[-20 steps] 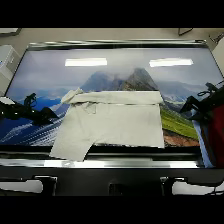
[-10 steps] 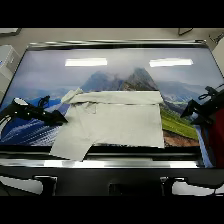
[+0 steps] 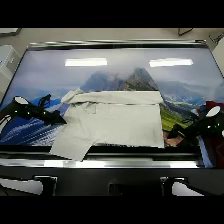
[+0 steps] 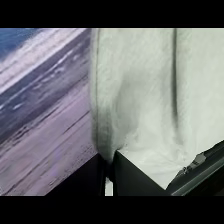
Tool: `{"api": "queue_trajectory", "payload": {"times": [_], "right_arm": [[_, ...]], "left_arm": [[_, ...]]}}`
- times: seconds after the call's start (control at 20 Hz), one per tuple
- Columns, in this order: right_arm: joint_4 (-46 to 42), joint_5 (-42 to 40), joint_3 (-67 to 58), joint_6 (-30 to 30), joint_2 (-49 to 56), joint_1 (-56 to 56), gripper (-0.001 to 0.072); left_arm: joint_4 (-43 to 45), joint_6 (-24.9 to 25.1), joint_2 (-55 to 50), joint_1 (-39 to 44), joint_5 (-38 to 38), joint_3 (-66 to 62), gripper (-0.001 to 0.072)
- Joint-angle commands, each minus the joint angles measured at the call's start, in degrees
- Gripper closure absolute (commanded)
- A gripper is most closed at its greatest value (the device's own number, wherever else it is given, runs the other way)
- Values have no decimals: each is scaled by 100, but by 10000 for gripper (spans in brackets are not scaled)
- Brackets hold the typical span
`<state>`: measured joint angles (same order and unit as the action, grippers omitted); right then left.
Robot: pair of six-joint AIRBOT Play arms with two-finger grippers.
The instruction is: Fold the clothes and pants, and hang the long-sleeved shirts on hangers.
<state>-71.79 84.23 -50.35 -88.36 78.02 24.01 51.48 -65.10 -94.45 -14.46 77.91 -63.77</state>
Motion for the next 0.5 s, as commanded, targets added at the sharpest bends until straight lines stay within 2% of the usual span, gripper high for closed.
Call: {"api": "queue_trajectory", "payload": {"times": [0.0,0.4,0.45], "right_arm": [[887,-909,809,280,-81,-4,82],[1624,-1414,1287,466,-2,-4,123],[1665,-1379,1290,470,20,-4,163]], "left_arm": [[-7,-50,195,2,118,-4,678],[-13,-245,459,26,125,-4,679],[-11,-245,479,26,146,-4,678]]}}
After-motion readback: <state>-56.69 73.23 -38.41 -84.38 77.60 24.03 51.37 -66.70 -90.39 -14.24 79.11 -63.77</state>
